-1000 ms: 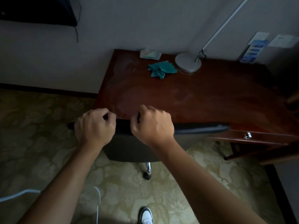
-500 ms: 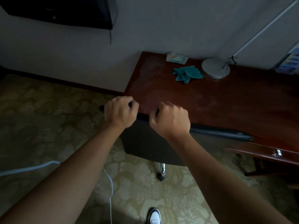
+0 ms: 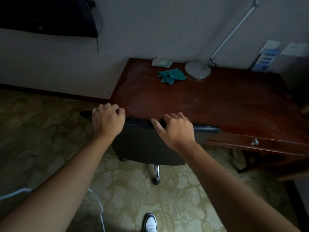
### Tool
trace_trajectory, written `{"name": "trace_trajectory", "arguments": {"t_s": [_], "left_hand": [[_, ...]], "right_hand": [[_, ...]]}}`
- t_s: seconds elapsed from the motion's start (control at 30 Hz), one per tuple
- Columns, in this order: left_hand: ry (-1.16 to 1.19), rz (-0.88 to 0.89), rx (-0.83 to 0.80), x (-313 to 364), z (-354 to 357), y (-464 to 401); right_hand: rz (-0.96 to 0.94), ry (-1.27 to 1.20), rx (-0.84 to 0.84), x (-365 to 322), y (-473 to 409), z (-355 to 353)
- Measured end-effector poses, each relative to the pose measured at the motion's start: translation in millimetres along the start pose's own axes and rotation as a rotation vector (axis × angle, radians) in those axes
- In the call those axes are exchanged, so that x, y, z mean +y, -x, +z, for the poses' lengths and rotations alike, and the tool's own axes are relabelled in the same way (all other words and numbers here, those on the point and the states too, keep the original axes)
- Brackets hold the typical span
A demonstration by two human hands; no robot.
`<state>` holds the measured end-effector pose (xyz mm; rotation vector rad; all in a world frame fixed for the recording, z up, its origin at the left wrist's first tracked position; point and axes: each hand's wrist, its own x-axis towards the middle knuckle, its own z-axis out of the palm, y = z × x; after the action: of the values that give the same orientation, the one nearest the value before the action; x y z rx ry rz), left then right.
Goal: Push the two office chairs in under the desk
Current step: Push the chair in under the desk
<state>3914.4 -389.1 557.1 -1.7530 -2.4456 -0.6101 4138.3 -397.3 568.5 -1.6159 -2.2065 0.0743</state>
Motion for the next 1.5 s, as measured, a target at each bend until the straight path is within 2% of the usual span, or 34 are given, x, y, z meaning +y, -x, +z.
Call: {"name": "trace_trajectory", "arguments": {"t_s": [0.1, 0.2, 0.33, 0.4, 0.5, 0.63, 0.73, 0.9, 1.17, 1.37, 1.5], "left_hand": [[-0.014, 0.004, 0.035, 35.3, -0.2, 31.3], [0.013, 0.039, 0.045, 70.2, -0.1, 61.0], [-0.049, 0.229, -0.124, 88.4, 1.8, 91.4], [-0.038, 0.225, -0.206, 85.9, -2.4, 89.5], [-0.008, 0.189, -0.241, 87.0, -5.5, 81.4], [0.138, 0.086, -0.020, 88.3, -8.2, 77.3], [0.168, 0.095, 0.107, 83.9, -5.6, 69.0], [0.059, 0.137, 0.082, 71.1, 3.2, 28.4], [0.131, 0.153, 0.395, 69.9, 27.8, 2.9], [0.179, 0.243, 0.468, 69.4, 34.1, -20.1], [0.188, 0.270, 0.488, 66.0, 35.7, -23.8]], "right_hand": [[-0.030, 0.079, -0.102, 35.4, 21.3, -11.3], [-0.054, 0.078, -0.126, 49.0, 26.9, -14.7], [-0.071, 0.041, -0.185, 49.3, 23.6, -14.3], [-0.082, 0.032, -0.181, 50.3, 24.2, -12.9], [-0.068, 0.017, -0.188, 48.7, 22.1, -15.1], [-0.012, 0.055, -0.133, 41.8, 24.1, -16.8], [0.009, 0.104, -0.105, 35.8, 18.6, -16.1], [0.098, 0.111, -0.115, 26.4, -15.8, -8.3], [0.093, 0.109, 0.094, 29.1, -38.6, 7.6], [0.089, 0.091, 0.188, 28.1, -51.8, 13.8], [0.093, 0.097, 0.169, 26.0, -53.9, 12.2]]}}
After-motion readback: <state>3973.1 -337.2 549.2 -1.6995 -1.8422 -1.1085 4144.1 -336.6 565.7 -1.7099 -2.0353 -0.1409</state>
